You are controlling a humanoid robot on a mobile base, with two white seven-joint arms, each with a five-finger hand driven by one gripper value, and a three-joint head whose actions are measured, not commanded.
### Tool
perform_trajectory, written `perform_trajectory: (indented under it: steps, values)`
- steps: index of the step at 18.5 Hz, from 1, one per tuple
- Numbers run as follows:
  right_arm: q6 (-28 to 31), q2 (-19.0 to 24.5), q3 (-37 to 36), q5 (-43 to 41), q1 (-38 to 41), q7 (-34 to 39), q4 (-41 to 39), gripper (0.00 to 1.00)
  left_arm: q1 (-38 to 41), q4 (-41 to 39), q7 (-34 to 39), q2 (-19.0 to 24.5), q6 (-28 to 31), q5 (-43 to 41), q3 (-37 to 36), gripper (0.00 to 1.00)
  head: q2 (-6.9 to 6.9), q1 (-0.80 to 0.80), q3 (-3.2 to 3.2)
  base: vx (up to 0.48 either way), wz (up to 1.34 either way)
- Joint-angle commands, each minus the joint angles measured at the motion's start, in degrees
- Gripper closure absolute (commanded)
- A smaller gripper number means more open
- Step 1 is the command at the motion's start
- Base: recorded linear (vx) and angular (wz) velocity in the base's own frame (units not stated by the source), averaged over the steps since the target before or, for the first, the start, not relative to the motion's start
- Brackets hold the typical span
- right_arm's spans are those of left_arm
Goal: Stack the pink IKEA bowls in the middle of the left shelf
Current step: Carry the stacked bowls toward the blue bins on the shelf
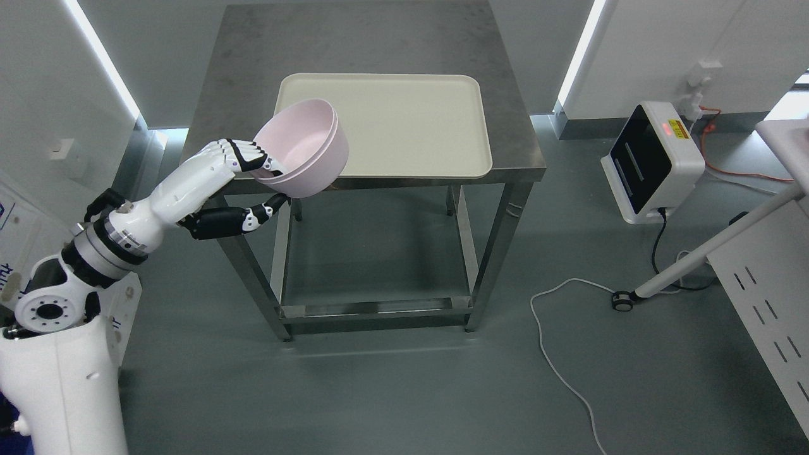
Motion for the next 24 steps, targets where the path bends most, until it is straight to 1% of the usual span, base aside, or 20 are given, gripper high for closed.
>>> perform_trajectory:
  steps: [1, 4, 6, 8, 12, 17, 24]
  values:
    - [-0.1, -1.0, -0.7, 0.0, 1.7, 0.0, -1.9, 0.0, 0.5, -1.5, 0.0, 1.5, 0.0, 1.5, 0.0, 0.97, 0.0, 0.0, 0.0, -0.205, 0.0]
    - [0.0, -1.0, -0.7, 0.0, 1.7, 0.0, -1.9, 0.0, 1.2, -1.2, -0.1, 1.4, 0.0, 1.5, -1.5, 0.97, 0.0, 0.0, 0.0, -0.198, 0.04]
    - [0.0, -1.0, -0.6, 0.0, 1.7, 0.0, -1.9, 0.0, 1.5, -1.3, -0.1, 1.4, 0.0, 1.5, -4.5, 0.97, 0.0, 0.0, 0.0, -0.207, 0.16]
    - [0.0, -1.0, -0.6, 0.0, 1.7, 0.0, -1.9, 0.0, 1.4, -1.3, 0.0, 1.0, 0.0, 1.6, -5.8, 0.97, 0.0, 0.0, 0.0, -0.211, 0.29]
    - [0.0, -1.0, -0.6, -0.1, 1.7, 0.0, -1.9, 0.0, 1.2, -1.5, 0.0, 1.4, 0.0, 3.5, -10.4, 0.96, 0.0, 0.0, 0.0, -0.201, 0.44]
    - [0.0, -1.0, -0.6, 0.0, 1.7, 0.0, -1.9, 0.0, 0.7, -1.5, 0.2, 0.9, 0.0, 4.2, -10.9, 0.95, 0.0, 0.0, 0.0, -0.19, 0.36]
    - [0.0, -1.0, -0.7, 0.0, 1.7, 0.0, -1.9, 0.0, 1.1, -1.2, 0.3, 0.2, 0.0, 4.5, -12.4, 0.95, 0.0, 0.0, 0.0, -0.218, 0.07]
